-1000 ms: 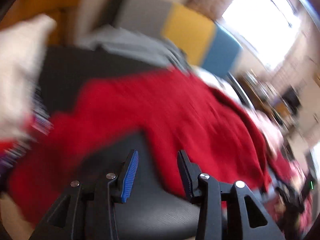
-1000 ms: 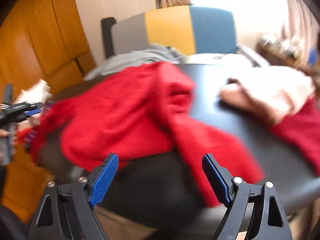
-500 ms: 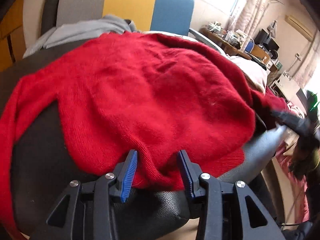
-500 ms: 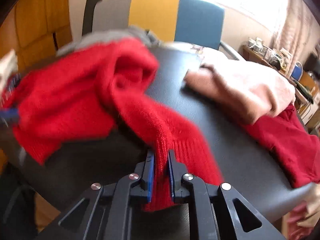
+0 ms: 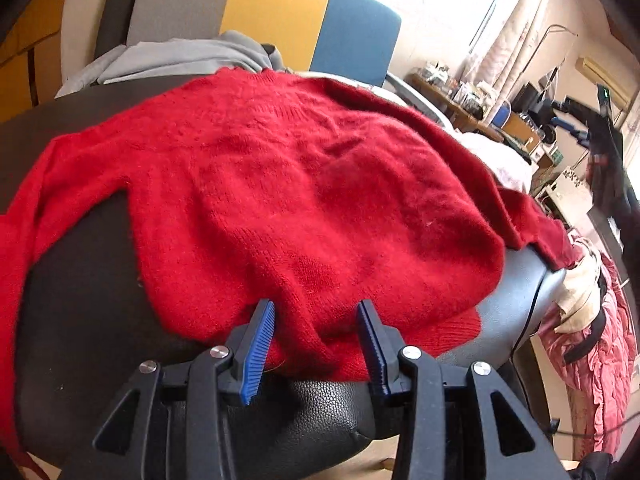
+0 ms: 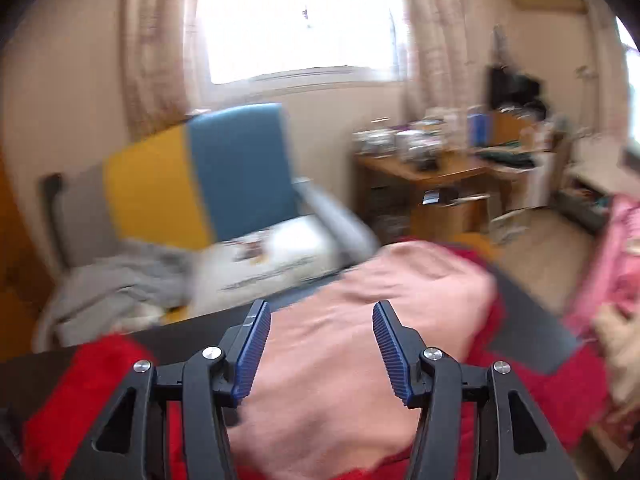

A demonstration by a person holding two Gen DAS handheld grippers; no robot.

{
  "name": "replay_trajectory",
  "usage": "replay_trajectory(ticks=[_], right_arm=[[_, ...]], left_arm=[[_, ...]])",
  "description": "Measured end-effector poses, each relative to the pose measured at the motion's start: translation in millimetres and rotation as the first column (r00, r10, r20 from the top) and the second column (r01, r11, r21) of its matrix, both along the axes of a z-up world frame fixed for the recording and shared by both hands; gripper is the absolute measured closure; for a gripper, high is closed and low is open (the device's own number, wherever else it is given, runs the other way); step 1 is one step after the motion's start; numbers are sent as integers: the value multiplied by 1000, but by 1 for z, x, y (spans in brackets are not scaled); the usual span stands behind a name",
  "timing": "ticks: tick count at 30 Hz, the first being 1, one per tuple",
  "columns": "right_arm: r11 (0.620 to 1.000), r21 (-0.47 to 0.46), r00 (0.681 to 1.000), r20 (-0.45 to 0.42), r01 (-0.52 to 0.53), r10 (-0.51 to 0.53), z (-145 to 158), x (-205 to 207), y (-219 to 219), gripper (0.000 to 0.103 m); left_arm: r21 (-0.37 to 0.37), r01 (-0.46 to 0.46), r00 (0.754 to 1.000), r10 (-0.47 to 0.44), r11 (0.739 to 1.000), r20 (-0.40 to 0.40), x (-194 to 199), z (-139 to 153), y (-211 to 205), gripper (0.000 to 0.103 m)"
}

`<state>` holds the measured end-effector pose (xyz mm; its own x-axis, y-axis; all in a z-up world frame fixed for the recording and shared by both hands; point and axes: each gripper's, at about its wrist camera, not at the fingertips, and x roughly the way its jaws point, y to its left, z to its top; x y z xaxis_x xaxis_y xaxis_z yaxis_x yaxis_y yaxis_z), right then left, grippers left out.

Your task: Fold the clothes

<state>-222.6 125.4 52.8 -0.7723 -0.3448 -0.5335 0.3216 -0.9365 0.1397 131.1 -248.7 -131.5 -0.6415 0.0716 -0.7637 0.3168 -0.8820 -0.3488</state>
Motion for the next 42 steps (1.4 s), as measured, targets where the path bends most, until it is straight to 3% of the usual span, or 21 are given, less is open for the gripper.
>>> replay_trajectory(ticks=[2, 3, 6, 7, 10, 13, 15, 18, 22, 23, 25, 27, 30, 33, 34, 36, 38, 40, 42], right_arm=[[979, 26, 979, 16, -204, 203, -15, 39, -24, 47], [951, 16, 950, 48, -308, 307, -27, 61, -35, 47], [829, -26, 814, 178, -558, 553, -75, 126, -70, 48], [782, -41, 758, 220, -622, 614, -92, 145, -82, 48], [694, -9, 658, 309, -720, 687, -143, 185, -119, 50], [648, 98, 638, 338, -755, 692, -177, 199, -154, 54], [663, 137, 663, 345, -736, 665, -189, 194, -165, 50], [685, 47, 640, 406, -727, 652, -194, 189, -169, 46], [682, -75, 578, 467, -728, 669, -196, 210, -153, 42], [679, -101, 566, 472, -727, 676, -197, 216, -148, 42], [677, -144, 547, 480, -722, 686, -200, 227, -141, 40], [663, -219, 503, 497, -716, 707, -201, 238, -134, 35], [587, -360, 371, 514, -725, 773, -197, 262, -130, 30], [539, -408, 334, 474, -737, 815, -184, 280, -124, 28], [526, -422, 326, 459, -739, 826, -179, 285, -121, 27], [534, -424, 355, 431, -732, 830, -167, 280, -117, 25], [569, -394, 415, 412, -722, 812, -159, 271, -108, 22], [624, -335, 480, 421, -706, 769, -157, 263, -112, 22], [679, -220, 549, 441, -700, 710, -162, 257, -118, 22]], left_arm=[[32, 0, 1000, 1, 999, -12, 5, 2, -2, 60], [98, 10, 1000, -8, 995, -24, 8, 1, -4, 60], [250, 26, 998, -12, 968, -58, 20, -3, -5, 60], [268, 16, 998, 1, 963, -61, 23, -4, -4, 60], [295, -3, 999, 16, 955, -42, 26, -12, 0, 60], [344, 12, 1000, -3, 939, -24, 27, -20, 9, 60], [372, 24, 1000, -20, 928, -14, 24, -25, 15, 58], [402, 16, 1000, -7, 916, -23, 15, -34, 17, 56], [476, -41, 997, 68, 878, -39, 1, -42, 7, 56], [470, -49, 996, 76, 882, -39, -1, -41, 6, 60], [397, -56, 997, 74, 916, -29, -3, -33, 6, 72], [339, -46, 998, 60, 940, -30, 2, -22, 3, 84], [333, -23, 990, 67, 943, -121, 35, 13, -18, 92], [304, -1, 979, 62, 953, -194, 80, 53, -38, 93], [304, -2, 974, 70, 953, -214, 92, 63, -44, 93], [285, -50, 958, 127, 957, -258, 121, 85, -60, 93], [278, -102, 953, 174, 955, -247, 135, 90, -71, 93], [281, -145, 959, 205, 949, -196, 141, 84, -79, 83], [337, -101, 976, 159, 936, -147, 129, 61, -64, 77]])
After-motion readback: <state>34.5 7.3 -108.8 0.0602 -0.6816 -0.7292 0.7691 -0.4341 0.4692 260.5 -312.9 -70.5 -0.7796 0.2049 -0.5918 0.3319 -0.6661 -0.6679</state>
